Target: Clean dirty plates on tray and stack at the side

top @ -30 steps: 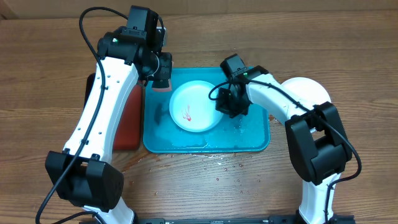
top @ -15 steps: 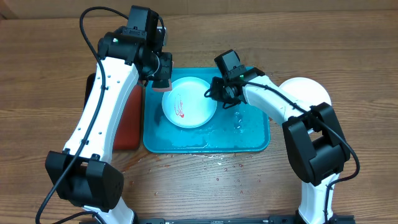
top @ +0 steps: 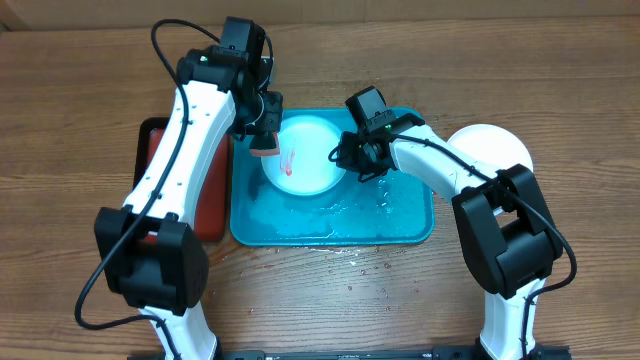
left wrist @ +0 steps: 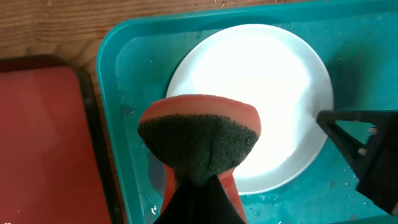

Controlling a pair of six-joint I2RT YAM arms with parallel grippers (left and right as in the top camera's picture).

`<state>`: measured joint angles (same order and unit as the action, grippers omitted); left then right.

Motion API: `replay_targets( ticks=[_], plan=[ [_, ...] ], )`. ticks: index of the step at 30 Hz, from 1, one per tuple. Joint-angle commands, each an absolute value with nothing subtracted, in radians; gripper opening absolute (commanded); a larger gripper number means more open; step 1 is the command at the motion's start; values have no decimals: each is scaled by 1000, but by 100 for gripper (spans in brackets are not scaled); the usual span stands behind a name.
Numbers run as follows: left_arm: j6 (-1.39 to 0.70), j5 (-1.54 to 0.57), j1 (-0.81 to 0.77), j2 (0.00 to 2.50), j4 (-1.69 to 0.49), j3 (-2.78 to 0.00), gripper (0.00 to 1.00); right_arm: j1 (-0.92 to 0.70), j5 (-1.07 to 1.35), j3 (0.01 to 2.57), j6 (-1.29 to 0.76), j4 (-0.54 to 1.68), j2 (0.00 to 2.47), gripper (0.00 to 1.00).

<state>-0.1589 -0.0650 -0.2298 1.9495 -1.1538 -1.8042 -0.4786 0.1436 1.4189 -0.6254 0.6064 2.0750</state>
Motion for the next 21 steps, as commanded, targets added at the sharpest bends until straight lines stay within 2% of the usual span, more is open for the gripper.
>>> replay_targets(
  ticks=[1,9,21],
  plan=[
    [-173,-79,-239,1977,-1155,-1805,4,-478,128,1405,-694,614,2090,4],
    [-144,-78,-262,2023,-1134,-1805,4,-478,132,1392,-707,614,2090,4],
    [43,-50,-295,2176,-1067,-1803,4,-485,135,1392,-676,621,2090,4]
  ],
)
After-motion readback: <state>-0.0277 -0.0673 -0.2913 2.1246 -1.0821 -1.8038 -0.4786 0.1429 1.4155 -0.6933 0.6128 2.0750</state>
